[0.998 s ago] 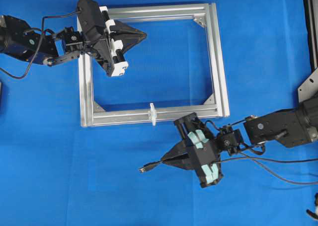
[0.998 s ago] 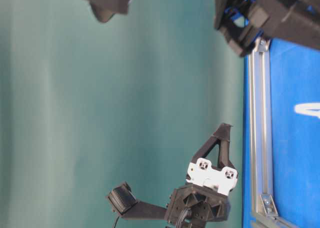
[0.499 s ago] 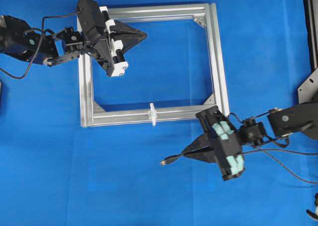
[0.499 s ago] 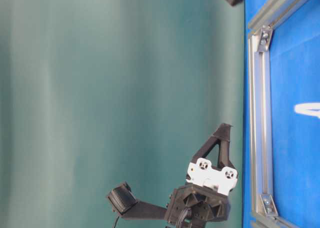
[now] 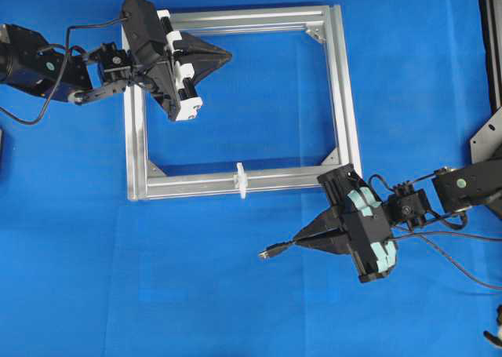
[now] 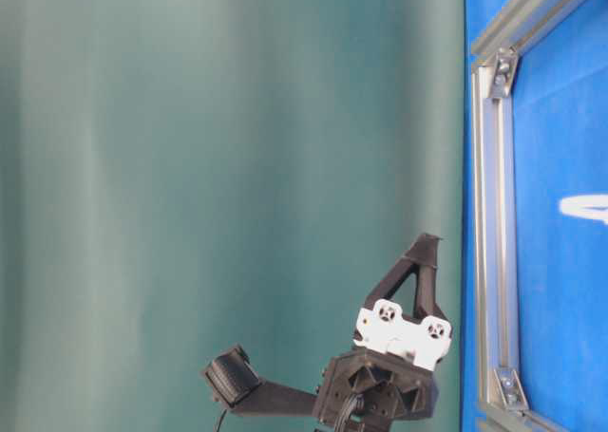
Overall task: Insert the wire through the string loop located in the center.
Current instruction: 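Lift the cable and carry it toward the white zip-tie loop, then push the USB plug leftward through the white zip-tie loop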
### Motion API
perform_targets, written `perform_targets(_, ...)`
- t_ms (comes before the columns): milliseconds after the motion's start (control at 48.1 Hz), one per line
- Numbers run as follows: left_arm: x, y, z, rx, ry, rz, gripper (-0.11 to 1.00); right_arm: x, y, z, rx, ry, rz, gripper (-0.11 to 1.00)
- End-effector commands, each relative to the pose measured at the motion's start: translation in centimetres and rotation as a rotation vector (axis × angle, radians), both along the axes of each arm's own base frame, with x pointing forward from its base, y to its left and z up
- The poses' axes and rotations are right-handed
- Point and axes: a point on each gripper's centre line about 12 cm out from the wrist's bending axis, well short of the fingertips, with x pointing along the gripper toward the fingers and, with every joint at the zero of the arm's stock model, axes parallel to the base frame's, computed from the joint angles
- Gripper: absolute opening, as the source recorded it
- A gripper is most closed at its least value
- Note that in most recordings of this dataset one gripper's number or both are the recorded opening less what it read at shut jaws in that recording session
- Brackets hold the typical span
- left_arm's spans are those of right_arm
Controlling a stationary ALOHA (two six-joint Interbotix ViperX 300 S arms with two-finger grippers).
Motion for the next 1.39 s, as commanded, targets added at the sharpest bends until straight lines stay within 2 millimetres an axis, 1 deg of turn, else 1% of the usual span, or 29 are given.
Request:
perform_targets(0,0.1,0.1,1.3,0.015,-0.037,-0.002,0.0,0.3,-0.2,1.0,0.014,-0.036,-0.012,-0.02)
perform_targets(104,0.1,0.1,1.4,0.016,-0.038,-0.002,0.0,0.4,-0.7,1.1,0.014,-0.037,-0.026,-0.02)
perform_targets(229,0.1,0.1,1.4,0.016,-0.038,-0.002,0.0,0.7,-1.9,1.0,0.012,-0.033,-0.063,-0.02)
perform_targets(562,0.1,0.0,1.3,0.016,-0.035,-0.004,0.0,1.2,-5.9,0.8,0.008,-0.026,-0.184,-0.02)
perform_targets(686,0.1,0.0,1.3,0.017,-0.035,-0.005,0.0,1.2,-6.9,0.7,0.008,-0.027,-0.216,-0.02)
perform_targets(936,0.1,0.0,1.3,0.016,-0.035,-0.004,0.0,1.3,-7.6,0.7,0.008,-0.028,-0.238,-0.02)
perform_targets(1373,0.1,0.0,1.3,0.016,-0.035,-0.004,0.0,1.2,-7.7,0.6,0.008,-0.025,-0.239,-0.02)
